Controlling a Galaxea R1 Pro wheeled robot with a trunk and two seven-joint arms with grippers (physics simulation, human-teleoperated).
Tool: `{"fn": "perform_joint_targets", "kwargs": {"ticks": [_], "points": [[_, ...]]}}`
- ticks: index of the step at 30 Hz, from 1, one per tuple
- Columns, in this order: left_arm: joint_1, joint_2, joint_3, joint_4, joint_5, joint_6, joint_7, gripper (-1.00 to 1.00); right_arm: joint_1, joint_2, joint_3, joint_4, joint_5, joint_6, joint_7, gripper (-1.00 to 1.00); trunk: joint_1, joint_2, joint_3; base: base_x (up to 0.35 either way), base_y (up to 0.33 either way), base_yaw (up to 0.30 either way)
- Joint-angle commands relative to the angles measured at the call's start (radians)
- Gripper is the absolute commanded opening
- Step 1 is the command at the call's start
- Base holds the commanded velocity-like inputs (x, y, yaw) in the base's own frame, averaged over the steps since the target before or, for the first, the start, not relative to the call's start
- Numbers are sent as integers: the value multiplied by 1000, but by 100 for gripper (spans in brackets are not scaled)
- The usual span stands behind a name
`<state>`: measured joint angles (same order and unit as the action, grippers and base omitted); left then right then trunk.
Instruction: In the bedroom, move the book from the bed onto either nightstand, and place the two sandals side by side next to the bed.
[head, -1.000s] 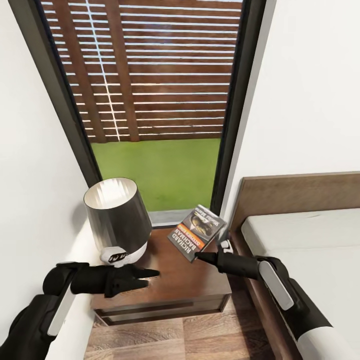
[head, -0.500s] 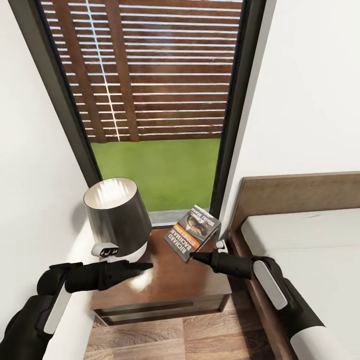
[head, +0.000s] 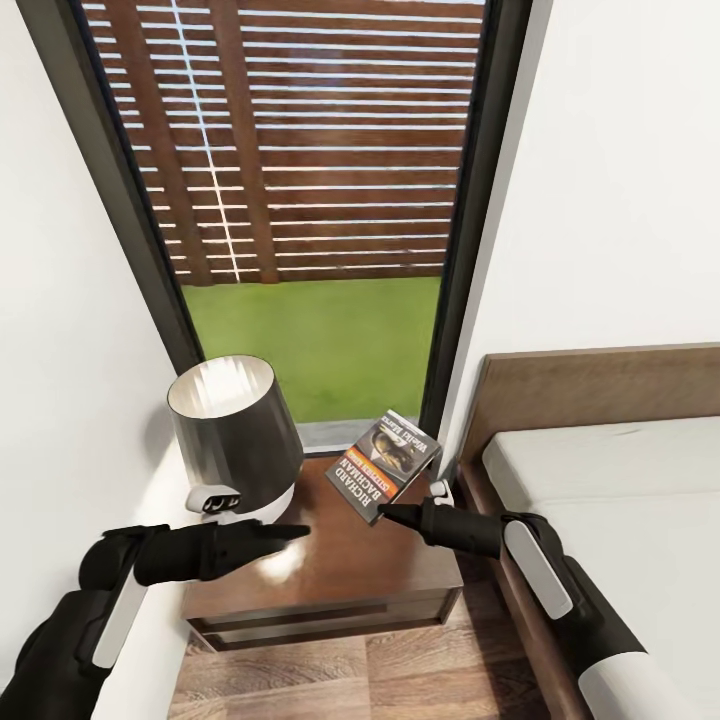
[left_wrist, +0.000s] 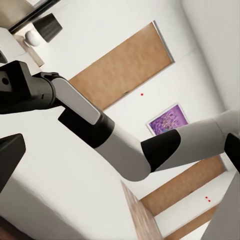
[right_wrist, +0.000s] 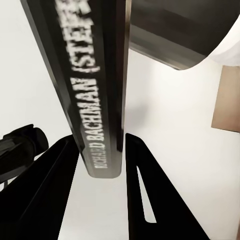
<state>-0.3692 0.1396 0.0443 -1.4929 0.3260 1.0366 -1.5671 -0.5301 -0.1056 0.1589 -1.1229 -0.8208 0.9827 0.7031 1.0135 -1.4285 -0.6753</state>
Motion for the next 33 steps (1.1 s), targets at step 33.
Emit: {"fn": "perform_joint_targets", "kwargs": {"ticks": [33], "points": [[0, -10, 2, 6, 0, 11, 16, 100, -1, 0, 1, 0, -1, 2, 4, -100, 0, 0, -1, 0, 0, 0]]}}
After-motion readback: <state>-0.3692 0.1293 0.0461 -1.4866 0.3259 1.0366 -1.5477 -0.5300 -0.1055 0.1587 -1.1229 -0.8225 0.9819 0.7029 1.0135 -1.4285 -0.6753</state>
